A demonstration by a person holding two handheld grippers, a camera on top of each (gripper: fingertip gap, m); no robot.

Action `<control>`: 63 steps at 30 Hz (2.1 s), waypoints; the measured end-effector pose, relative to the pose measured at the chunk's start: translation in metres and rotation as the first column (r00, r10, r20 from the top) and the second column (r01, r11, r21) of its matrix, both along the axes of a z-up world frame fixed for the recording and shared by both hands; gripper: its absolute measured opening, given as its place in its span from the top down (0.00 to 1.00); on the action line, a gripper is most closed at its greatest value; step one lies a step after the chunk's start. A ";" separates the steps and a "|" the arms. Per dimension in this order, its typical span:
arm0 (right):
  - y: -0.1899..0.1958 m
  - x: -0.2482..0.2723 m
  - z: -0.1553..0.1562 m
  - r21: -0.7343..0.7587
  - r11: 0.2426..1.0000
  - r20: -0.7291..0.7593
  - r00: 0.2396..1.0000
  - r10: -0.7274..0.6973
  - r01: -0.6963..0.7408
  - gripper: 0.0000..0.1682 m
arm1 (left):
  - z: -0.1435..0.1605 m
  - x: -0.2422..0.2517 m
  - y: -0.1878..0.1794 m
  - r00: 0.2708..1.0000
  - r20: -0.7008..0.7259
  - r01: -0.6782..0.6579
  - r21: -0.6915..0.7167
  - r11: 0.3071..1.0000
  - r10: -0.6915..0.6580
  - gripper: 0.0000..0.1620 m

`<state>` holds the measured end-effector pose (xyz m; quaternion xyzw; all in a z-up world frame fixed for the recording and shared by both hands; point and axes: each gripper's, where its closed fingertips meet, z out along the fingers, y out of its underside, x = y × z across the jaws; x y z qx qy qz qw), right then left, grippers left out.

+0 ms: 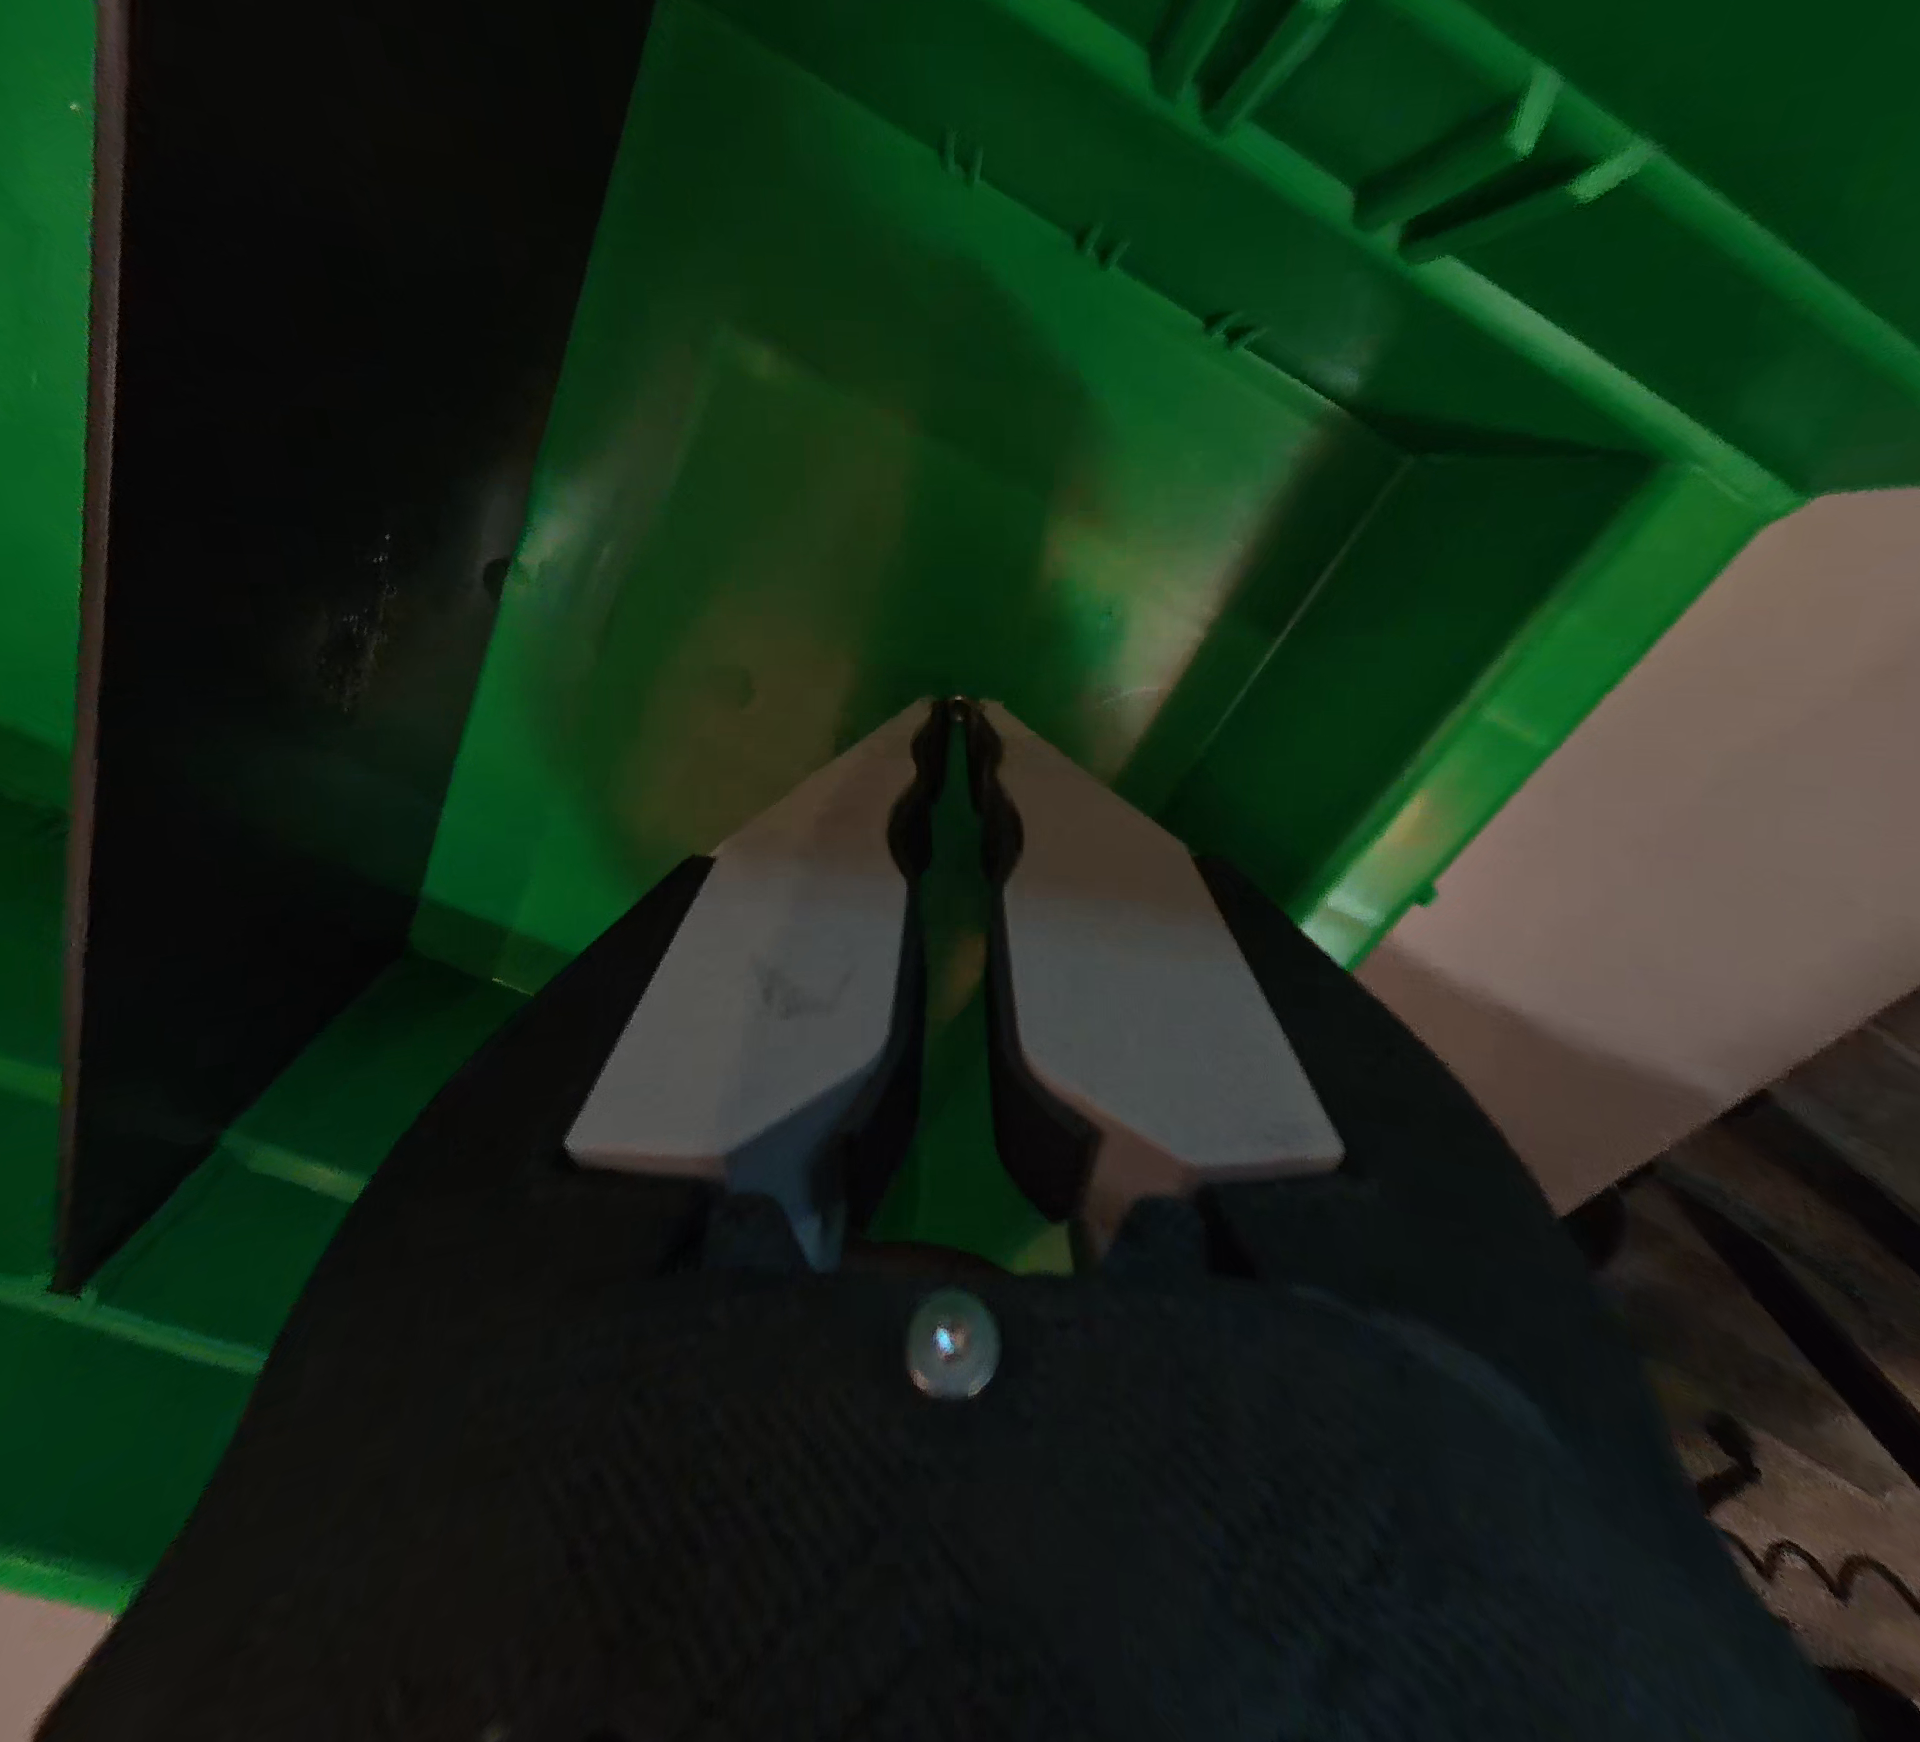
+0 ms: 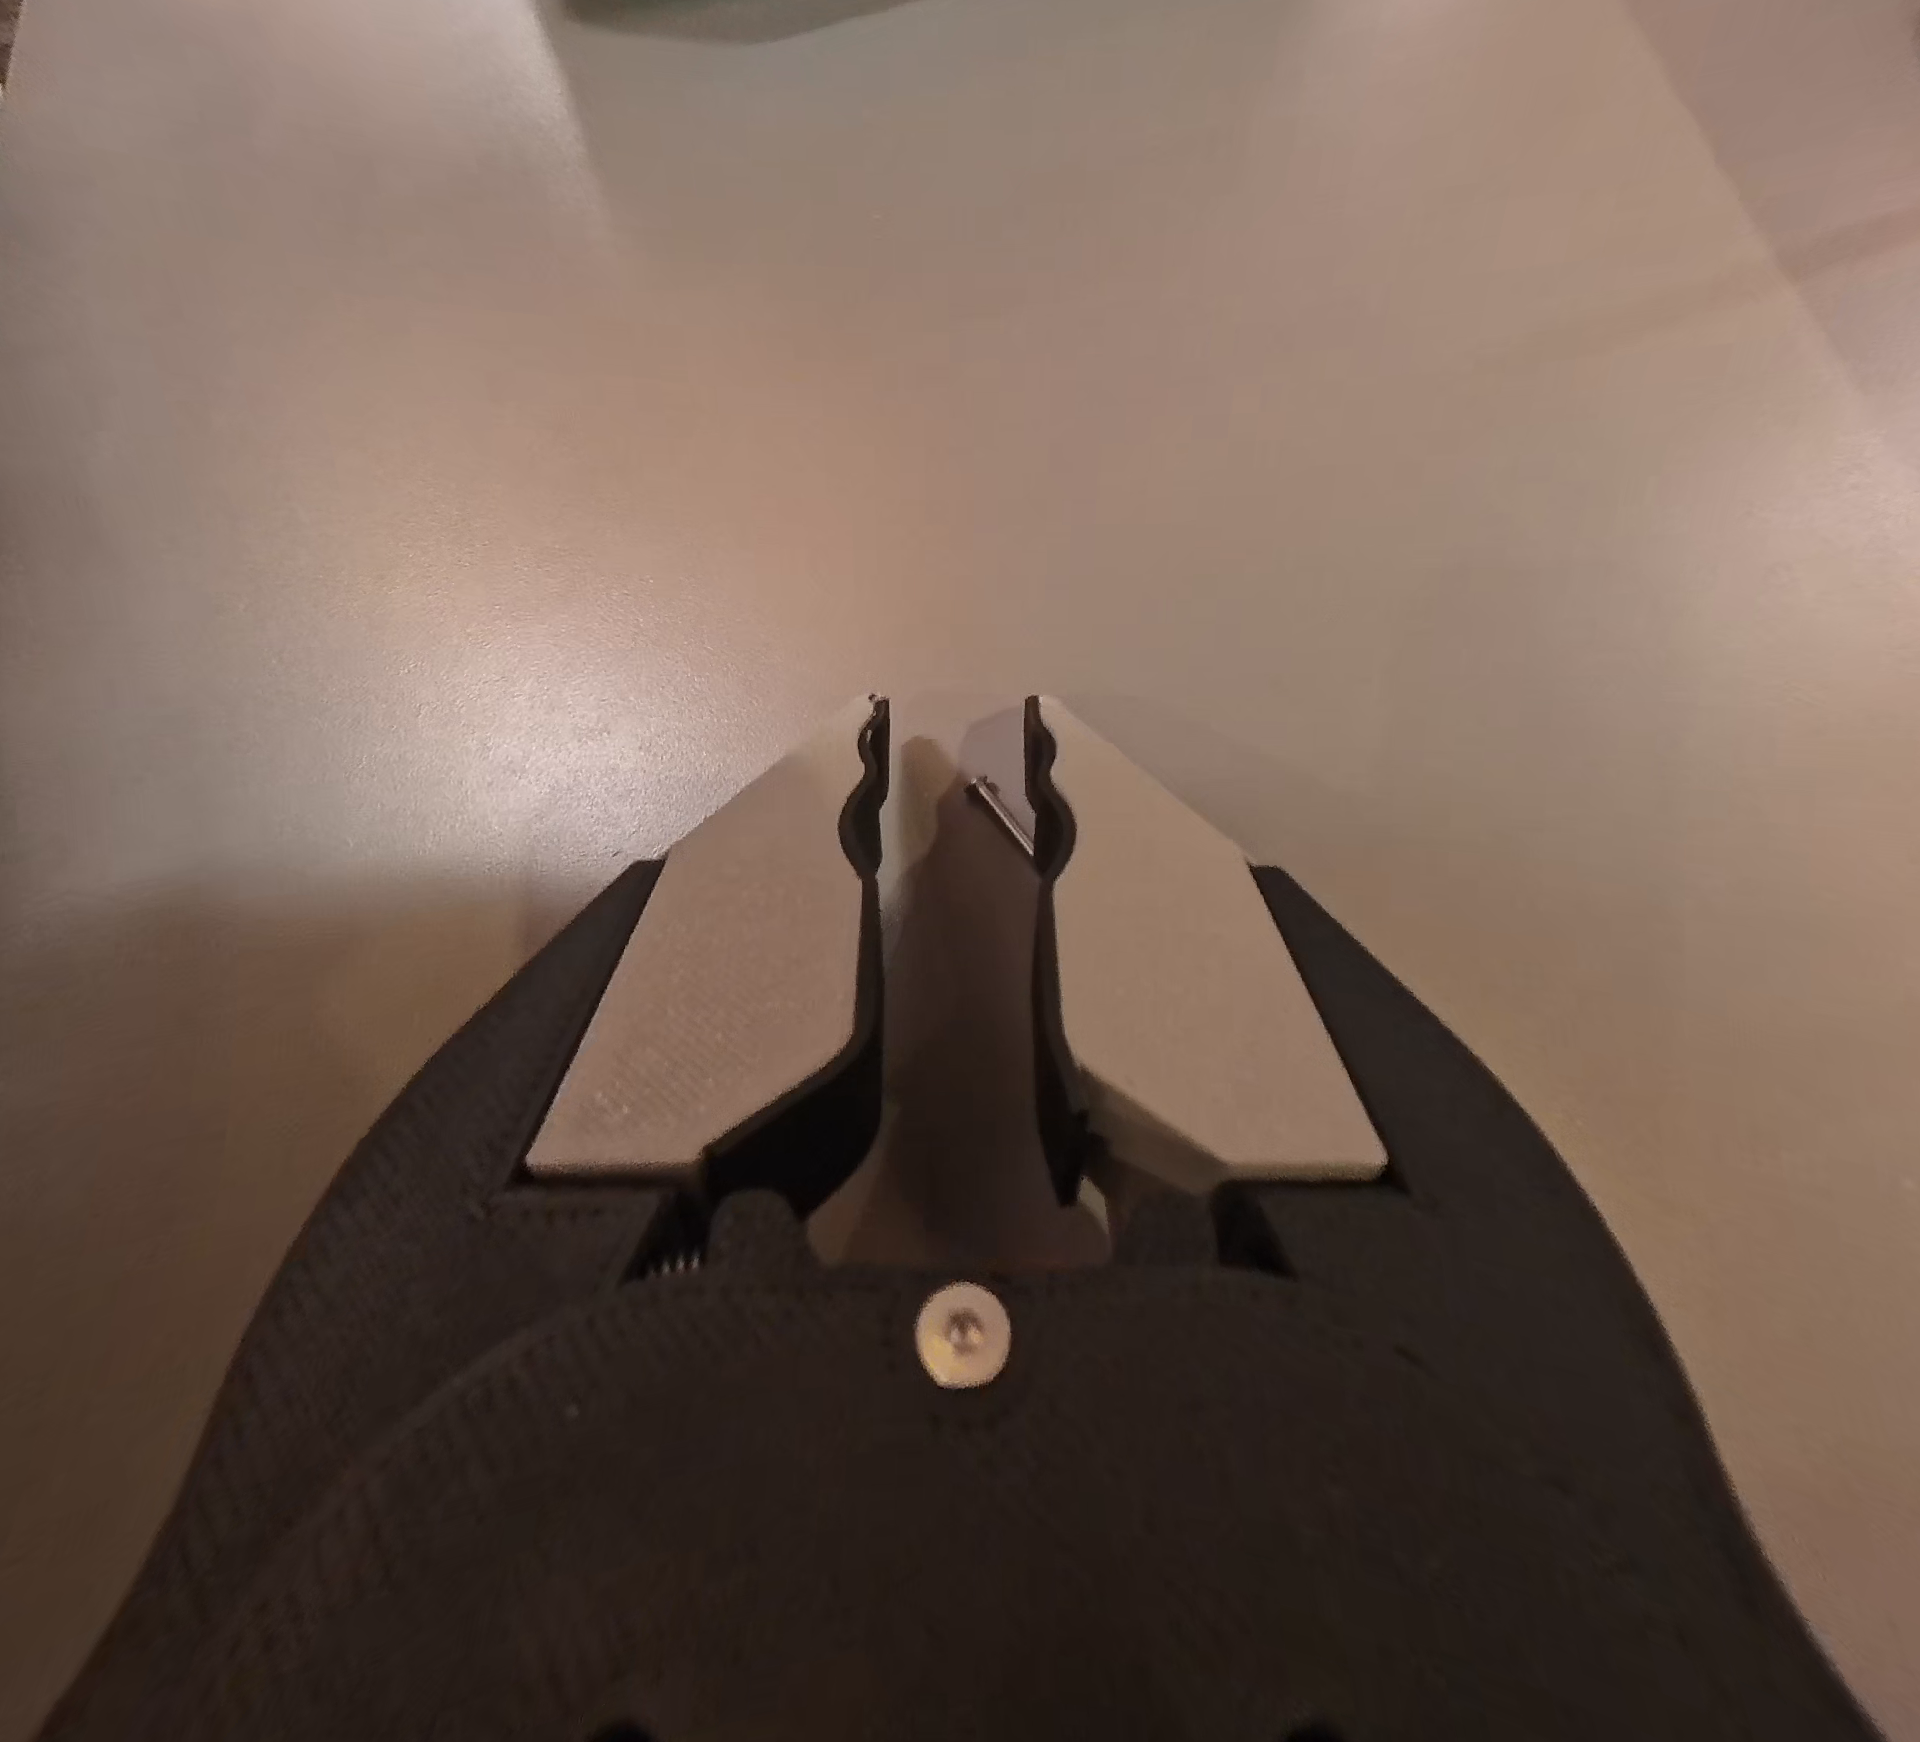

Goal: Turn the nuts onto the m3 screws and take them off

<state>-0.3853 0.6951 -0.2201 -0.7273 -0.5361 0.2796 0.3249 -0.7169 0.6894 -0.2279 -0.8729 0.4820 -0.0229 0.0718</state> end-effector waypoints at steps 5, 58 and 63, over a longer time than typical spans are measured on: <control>-0.001 0.000 0.000 0.002 1.000 0.000 1.000 0.002 -0.002 0.87 | 0.000 0.003 0.000 0.998 -0.047 0.026 -0.058 0.998 -0.029 0.99; 0.014 0.019 0.043 0.069 0.993 -0.136 0.987 -0.090 0.100 0.87 | 0.101 0.228 -0.005 0.937 -0.031 0.349 0.116 0.930 -0.348 1.00; 0.025 0.033 0.059 0.089 0.983 -0.171 0.975 -0.141 0.158 0.88 | 0.061 0.293 -0.012 0.900 0.006 0.435 0.046 0.899 -0.435 1.00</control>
